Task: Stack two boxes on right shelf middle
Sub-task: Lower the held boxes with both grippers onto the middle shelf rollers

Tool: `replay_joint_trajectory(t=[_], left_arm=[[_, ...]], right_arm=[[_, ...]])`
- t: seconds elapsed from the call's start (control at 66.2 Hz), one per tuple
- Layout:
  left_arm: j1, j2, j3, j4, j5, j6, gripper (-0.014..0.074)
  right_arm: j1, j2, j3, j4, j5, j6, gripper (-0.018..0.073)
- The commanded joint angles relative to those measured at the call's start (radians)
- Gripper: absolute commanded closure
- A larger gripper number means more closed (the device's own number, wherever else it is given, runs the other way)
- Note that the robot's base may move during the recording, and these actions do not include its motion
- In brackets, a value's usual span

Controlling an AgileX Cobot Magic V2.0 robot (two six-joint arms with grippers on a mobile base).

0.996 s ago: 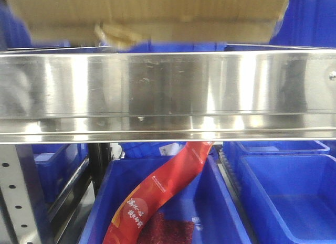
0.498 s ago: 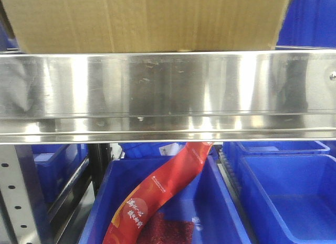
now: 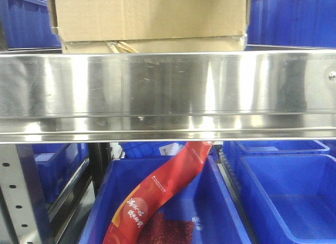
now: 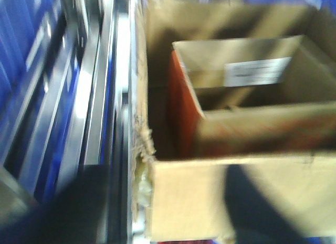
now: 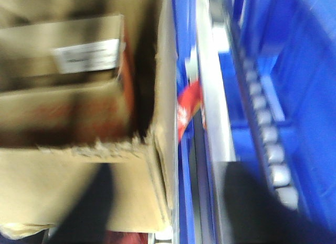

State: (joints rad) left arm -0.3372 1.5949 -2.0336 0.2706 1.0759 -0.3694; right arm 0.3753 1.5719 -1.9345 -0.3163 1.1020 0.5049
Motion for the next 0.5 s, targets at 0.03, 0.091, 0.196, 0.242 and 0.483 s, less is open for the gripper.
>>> replay_joint_trajectory(t=[0.03, 0.091, 0.196, 0.242, 0.483], left_arm=[[0.006, -0.009, -0.015, 0.003, -0.020, 0.003, 0.0707], [0.006, -0.009, -0.015, 0.003, -0.019, 0.003, 0.0707], [0.006, -0.016, -0.013, -0.017, 0.017, 0.003, 0.0707], [0.006, -0.031, 0.005, -0.043, 0.015, 0.023, 0.0707], [0.006, -0.243, 0.364, -0.107, -0.299, 0.032, 0.0707]], right_arm=[[-0.006, -0.012, -0.007, -0.014, -0.003, -0.011, 0.0706], [-0.006, -0.012, -0.007, -0.014, 0.001, -0.011, 0.0726], [-0.006, -0.013, -0.005, -0.012, 0.004, -0.040, 0.0726], [-0.006, -0.025, 0.015, -0.012, -0.025, -0.068, 0.0727], [-0.006, -0.217, 0.352, -0.012, -0.377, -0.083, 0.0727]])
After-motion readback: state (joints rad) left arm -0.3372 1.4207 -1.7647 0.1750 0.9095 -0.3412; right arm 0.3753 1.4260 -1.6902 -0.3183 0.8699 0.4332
